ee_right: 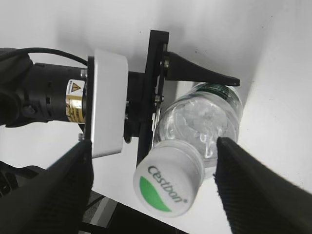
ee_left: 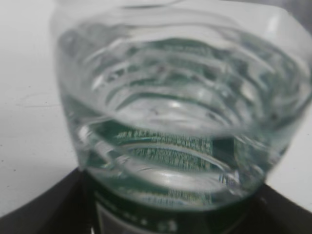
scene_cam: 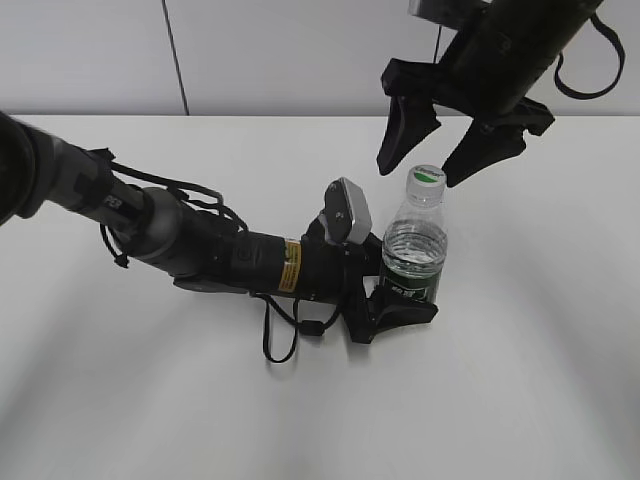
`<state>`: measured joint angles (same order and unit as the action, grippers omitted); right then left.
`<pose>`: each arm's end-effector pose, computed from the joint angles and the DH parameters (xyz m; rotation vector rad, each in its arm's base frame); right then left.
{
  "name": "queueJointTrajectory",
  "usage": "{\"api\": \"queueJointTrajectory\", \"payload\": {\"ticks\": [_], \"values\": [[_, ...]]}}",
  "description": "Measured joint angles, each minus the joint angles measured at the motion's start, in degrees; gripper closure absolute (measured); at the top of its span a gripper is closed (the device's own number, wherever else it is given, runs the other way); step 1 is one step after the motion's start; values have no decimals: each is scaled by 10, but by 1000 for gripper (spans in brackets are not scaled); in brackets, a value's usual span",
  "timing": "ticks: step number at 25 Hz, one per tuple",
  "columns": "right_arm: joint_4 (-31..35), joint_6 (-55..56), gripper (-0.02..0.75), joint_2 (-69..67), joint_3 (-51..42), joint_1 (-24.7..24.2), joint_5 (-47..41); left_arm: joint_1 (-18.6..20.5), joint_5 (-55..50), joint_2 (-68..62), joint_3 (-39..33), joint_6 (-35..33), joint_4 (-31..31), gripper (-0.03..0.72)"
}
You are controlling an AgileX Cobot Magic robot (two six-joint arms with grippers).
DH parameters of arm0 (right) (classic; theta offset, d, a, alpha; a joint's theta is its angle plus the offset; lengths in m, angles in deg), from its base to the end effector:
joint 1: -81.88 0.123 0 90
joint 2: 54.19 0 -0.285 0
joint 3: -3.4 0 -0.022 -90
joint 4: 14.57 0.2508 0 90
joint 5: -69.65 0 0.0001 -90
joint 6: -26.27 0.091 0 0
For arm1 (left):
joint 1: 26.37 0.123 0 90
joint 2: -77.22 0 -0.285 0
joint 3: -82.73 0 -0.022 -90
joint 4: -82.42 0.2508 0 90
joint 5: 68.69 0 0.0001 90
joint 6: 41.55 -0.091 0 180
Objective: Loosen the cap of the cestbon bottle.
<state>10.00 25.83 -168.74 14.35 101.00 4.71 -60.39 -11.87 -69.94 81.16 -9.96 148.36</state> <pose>0.3545 0.1592 0.2627 -0.2892 2.9298 0.6462 0.3265 -0.3043 0.0481 1.3589 1.4795 -1.0432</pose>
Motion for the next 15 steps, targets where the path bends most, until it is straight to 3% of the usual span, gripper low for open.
{"api": "queueJointTrajectory", "payload": {"ticks": [10, 15], "values": [[-25, 1, 334, -2, 0, 0, -14, 0, 0, 0, 0, 0, 0, 145], [-25, -11, 357, -2, 0, 0, -27, 0, 0, 0, 0, 0, 0, 145]]}}
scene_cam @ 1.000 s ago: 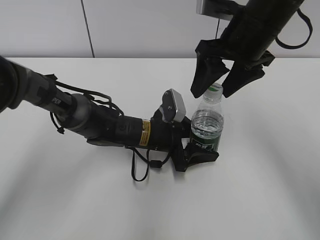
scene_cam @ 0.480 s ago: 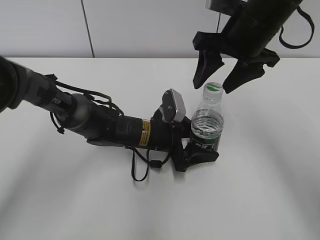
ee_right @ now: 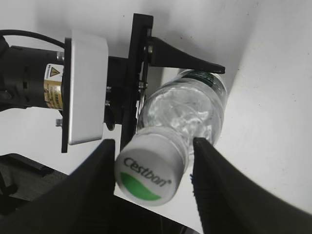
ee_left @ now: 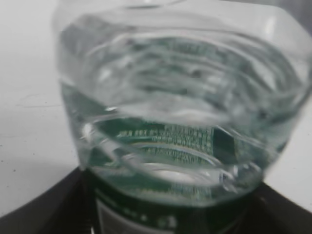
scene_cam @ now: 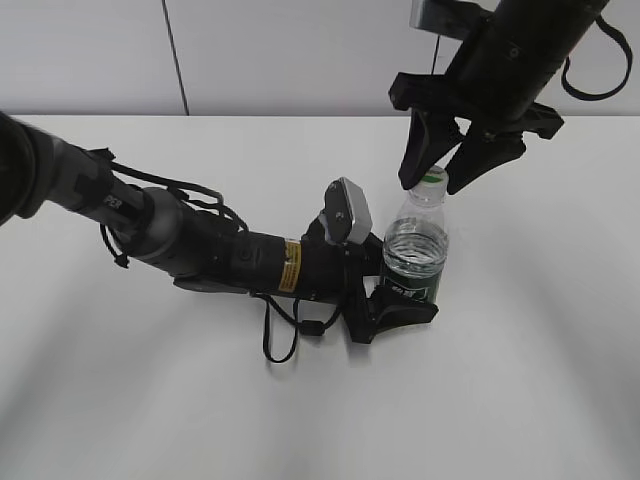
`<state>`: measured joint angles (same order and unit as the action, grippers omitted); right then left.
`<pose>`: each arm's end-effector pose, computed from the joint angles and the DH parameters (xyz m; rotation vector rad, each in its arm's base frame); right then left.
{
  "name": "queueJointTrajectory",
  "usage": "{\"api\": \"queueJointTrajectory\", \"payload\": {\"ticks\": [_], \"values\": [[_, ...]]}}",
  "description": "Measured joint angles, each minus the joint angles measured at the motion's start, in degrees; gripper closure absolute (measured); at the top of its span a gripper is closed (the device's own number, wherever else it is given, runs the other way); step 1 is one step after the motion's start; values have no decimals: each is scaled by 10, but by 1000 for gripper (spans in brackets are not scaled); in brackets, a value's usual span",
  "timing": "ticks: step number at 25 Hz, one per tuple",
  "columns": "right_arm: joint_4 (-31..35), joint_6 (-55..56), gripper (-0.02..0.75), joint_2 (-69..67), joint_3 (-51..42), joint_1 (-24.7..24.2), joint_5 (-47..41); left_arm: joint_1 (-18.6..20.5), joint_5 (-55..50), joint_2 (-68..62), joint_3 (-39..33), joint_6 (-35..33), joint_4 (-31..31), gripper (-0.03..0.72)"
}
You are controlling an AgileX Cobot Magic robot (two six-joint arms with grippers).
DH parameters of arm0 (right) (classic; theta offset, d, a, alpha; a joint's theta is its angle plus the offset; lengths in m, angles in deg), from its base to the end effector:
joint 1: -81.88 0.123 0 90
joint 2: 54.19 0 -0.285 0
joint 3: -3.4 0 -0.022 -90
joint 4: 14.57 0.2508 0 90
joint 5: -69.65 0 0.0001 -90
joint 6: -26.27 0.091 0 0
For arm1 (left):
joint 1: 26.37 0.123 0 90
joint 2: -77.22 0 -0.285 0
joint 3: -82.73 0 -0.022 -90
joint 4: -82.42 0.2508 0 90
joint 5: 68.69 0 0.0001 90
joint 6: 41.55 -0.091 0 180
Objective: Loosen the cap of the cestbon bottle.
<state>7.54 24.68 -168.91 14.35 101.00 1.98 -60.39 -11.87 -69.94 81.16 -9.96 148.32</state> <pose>0.3514 0.1554 0.2596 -0.3589 2.9743 0.5846 0.3266 -0.3043 0.0481 1.3581 1.4798 -1.0431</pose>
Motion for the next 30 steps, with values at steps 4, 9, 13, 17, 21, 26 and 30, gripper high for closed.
{"api": "queueJointTrajectory", "payload": {"ticks": [4, 9, 13, 17, 21, 26, 30], "values": [[1, -19, 417, 0, 0, 0, -3, 0, 0, 0, 0, 0, 0, 145], [2, -75, 421, 0, 0, 0, -7, 0, 0, 0, 0, 0, 0, 145], [3, -151, 421, 0, 0, 0, -9, 0, 0, 0, 0, -1, 0, 145], [5, -271, 421, 0, 0, 0, -9, 0, 0, 0, 0, -1, 0, 145], [6, -406, 421, 0, 0, 0, -10, 0, 0, 0, 0, -1, 0, 145], [8, -478, 423, 0, 0, 0, -10, 0, 0, 0, 0, -1, 0, 145], [8, -498, 423, 1, 1, 0, -11, 0, 0, 0, 0, -1, 0, 145]]}}
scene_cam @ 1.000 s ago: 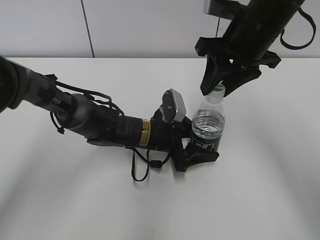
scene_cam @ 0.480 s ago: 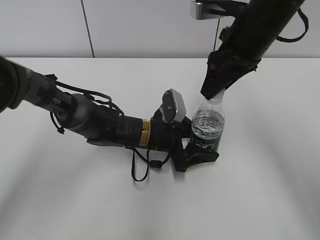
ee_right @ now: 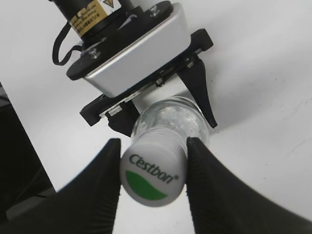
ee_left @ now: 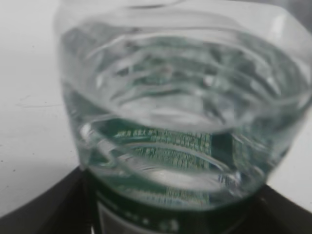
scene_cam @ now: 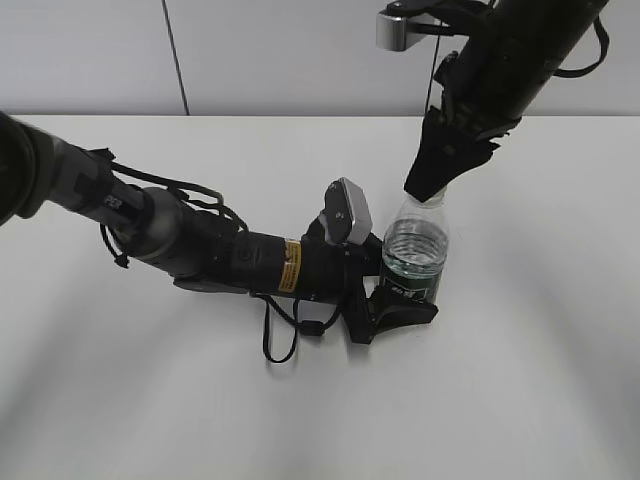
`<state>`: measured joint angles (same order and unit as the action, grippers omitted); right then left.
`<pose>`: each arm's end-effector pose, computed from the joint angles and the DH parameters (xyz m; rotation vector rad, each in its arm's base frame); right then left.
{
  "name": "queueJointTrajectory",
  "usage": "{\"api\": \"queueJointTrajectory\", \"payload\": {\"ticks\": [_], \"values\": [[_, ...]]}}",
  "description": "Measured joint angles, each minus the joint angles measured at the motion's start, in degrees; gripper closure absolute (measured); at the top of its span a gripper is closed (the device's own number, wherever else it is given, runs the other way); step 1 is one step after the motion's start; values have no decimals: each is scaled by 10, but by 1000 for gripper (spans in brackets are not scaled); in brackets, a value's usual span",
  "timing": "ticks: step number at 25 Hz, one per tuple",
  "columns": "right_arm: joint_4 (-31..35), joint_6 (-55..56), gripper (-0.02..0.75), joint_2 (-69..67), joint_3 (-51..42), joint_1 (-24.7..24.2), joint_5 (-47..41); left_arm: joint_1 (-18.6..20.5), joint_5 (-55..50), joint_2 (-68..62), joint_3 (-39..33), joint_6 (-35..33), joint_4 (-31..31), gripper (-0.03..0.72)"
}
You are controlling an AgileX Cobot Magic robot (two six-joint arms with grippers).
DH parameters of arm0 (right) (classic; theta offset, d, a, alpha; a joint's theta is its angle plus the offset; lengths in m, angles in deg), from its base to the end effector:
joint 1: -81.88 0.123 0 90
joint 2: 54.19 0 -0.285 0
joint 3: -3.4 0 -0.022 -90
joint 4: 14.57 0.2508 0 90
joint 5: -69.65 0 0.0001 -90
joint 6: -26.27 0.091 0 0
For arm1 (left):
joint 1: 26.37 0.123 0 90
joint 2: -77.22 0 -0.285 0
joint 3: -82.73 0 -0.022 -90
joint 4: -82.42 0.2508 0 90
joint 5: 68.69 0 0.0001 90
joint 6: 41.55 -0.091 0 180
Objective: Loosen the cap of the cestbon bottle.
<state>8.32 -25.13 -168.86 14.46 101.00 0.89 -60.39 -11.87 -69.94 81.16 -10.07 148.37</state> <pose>0.3496 0.1561 0.2606 -1.5120 2.4403 0.4797 0.3265 -0.3043 0.0481 1.3602 1.4779 -1.0419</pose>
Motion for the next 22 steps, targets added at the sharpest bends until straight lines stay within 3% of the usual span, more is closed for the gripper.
{"api": "queueJointTrajectory", "payload": {"ticks": [11, 22], "values": [[-1, -30, 428, 1, 0, 0, -1, 0, 0, 0, 0, 0, 0, 145], [0, -173, 428, 1, 0, 0, 6, 0, 0, 0, 0, 1, 0, 145]]}}
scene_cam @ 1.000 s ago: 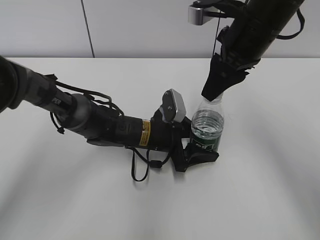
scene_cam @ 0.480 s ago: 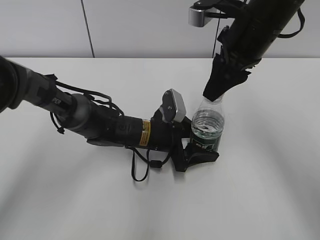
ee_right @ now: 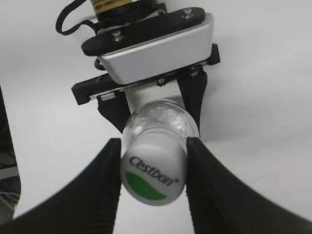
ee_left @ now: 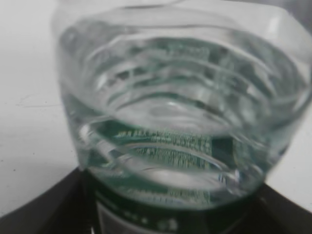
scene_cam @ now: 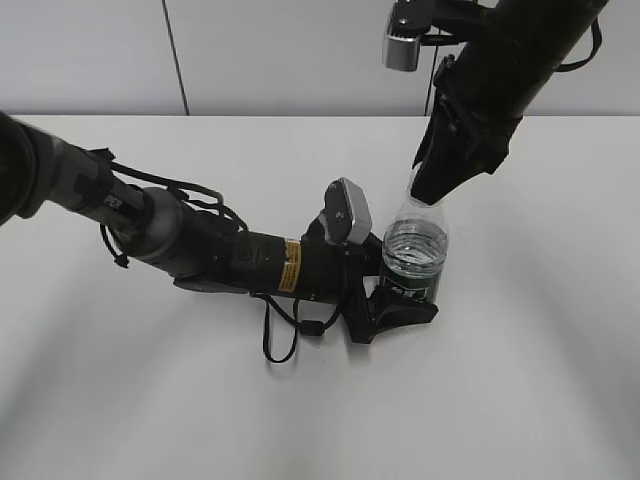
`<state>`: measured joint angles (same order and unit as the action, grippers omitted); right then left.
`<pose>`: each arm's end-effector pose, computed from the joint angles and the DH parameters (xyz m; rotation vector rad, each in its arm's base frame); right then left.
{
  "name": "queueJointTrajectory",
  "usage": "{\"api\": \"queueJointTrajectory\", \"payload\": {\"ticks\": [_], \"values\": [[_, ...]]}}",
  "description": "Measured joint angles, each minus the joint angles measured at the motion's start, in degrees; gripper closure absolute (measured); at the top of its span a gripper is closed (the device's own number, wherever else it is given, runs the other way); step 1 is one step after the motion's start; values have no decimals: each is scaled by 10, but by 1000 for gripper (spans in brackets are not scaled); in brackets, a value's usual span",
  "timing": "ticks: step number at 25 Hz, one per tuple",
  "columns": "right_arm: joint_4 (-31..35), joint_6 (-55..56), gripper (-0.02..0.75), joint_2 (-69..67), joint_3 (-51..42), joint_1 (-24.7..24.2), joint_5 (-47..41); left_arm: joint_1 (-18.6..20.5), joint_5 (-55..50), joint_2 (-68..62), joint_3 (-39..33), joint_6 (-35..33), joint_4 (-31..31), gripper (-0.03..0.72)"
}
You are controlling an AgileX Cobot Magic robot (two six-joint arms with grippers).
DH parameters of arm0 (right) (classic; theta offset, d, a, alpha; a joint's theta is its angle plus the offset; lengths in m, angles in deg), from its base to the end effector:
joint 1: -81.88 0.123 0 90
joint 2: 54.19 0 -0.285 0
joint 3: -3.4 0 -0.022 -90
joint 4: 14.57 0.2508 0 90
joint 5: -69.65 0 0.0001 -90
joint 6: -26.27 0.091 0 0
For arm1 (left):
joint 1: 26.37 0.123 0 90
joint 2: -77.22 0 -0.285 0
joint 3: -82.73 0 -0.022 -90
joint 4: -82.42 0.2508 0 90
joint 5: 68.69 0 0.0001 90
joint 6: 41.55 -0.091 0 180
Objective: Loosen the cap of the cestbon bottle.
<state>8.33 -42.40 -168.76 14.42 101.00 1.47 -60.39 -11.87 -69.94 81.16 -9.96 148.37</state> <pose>0.3502 0.1562 0.2612 -1.8291 2.1518 0.4098 0.3265 -0.3043 0.0481 1.3591 1.4795 -1.0432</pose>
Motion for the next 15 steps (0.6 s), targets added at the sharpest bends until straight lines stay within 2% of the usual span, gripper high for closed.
{"api": "queueJointTrajectory", "payload": {"ticks": [15], "values": [[0, -38, 428, 1, 0, 0, 15, 0, 0, 0, 0, 7, -3, 146]]}}
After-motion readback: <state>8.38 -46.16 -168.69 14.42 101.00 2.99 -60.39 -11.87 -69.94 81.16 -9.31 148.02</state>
